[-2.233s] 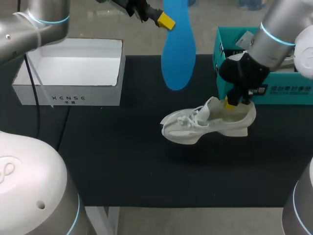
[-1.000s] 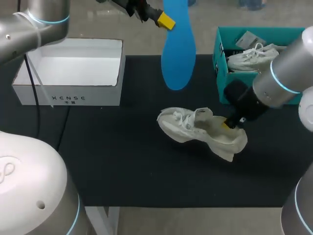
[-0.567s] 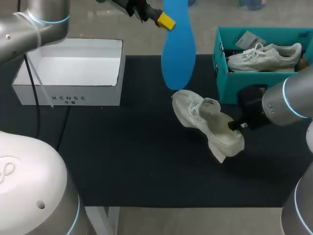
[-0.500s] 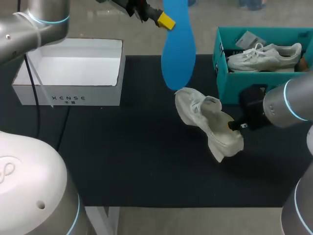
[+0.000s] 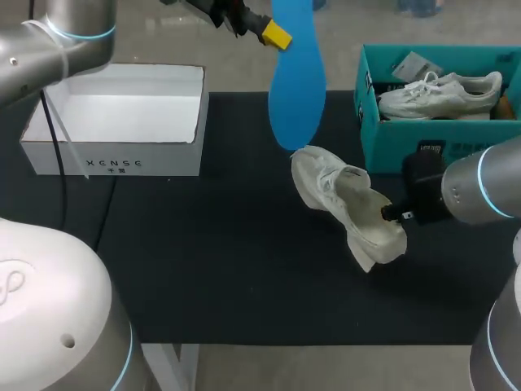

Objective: Take the shoe out of the shoebox, open the shoe tongue, remove and reinsert the insole, then place the shoe into the shoebox

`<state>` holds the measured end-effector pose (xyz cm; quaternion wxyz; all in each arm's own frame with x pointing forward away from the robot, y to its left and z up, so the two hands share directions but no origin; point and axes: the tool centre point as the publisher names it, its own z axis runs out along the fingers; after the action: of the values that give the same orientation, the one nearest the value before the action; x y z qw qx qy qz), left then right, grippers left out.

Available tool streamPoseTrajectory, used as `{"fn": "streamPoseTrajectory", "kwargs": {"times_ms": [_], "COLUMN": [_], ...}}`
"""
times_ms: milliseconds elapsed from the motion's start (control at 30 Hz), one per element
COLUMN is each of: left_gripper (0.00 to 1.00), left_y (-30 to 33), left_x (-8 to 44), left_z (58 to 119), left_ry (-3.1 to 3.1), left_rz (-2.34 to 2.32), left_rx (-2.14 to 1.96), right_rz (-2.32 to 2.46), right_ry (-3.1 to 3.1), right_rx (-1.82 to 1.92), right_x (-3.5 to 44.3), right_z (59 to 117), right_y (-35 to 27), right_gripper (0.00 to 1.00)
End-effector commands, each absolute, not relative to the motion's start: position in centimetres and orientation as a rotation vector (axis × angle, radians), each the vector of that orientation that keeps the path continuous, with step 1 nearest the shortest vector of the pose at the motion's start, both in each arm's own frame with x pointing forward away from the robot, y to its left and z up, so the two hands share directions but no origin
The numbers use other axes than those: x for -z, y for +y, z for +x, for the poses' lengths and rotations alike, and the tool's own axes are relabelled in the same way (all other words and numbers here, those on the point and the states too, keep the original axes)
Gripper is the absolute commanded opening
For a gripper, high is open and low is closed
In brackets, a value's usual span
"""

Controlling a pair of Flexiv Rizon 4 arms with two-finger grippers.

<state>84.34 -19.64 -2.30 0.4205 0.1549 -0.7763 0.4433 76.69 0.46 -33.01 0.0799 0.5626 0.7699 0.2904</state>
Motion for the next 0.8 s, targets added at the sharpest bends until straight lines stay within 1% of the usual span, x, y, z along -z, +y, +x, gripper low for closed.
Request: {"fn": "streamPoseTrajectory", "kwargs": {"times_ms": [33,333,800], "left_gripper": [0.0,0.0,0.0], "left_y": [-19.6,-19.6,-19.6], "left_x": [2.4,2.4,2.4], "left_z": [84.3,84.3,84.3], "left_ry": [-1.946,-1.946,-1.946], "left_rz": [0.389,0.389,0.389], "left_rx": [-1.113,-1.113,-1.113], "right_rz": [1.837,2.156,2.215], "right_ry": [2.172,1.973,2.017], "right_rx": [-0.82,-0.736,-0.721], "right_x": [32.9,33.8,35.9], "right_z": [77.0,76.4,73.3], "right_y": [0.8,0.7,2.9], "right_gripper": [0.0,0.0,0.0]}}
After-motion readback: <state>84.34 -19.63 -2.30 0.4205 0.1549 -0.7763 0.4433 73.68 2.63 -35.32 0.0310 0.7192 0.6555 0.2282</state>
